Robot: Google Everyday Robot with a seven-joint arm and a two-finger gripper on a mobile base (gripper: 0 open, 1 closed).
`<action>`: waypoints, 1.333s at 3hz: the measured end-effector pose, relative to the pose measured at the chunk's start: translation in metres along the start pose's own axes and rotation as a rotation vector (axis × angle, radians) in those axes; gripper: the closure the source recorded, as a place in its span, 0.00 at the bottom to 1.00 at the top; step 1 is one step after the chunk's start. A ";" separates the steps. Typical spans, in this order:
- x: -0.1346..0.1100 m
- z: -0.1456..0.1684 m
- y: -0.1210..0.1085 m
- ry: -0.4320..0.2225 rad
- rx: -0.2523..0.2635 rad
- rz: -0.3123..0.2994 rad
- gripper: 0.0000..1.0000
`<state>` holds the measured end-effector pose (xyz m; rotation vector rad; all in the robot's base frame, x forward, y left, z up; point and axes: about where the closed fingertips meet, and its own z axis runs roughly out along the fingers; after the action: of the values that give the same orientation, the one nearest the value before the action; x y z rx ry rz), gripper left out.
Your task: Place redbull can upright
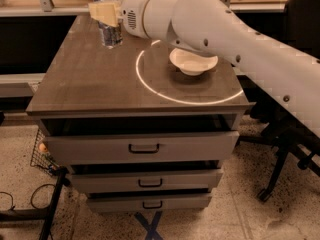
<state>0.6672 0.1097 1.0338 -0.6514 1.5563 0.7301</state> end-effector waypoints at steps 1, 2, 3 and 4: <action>0.013 -0.005 0.005 -0.006 0.002 0.012 1.00; 0.040 -0.015 0.012 -0.017 -0.008 0.009 1.00; 0.056 -0.017 0.027 -0.041 -0.055 -0.029 1.00; 0.069 -0.008 0.036 -0.064 -0.095 -0.055 1.00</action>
Offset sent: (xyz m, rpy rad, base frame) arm -0.0491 -0.0044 -0.0667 0.0346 -0.0400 0.0341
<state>0.6275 0.1268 0.9688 -0.7316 1.4463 0.7797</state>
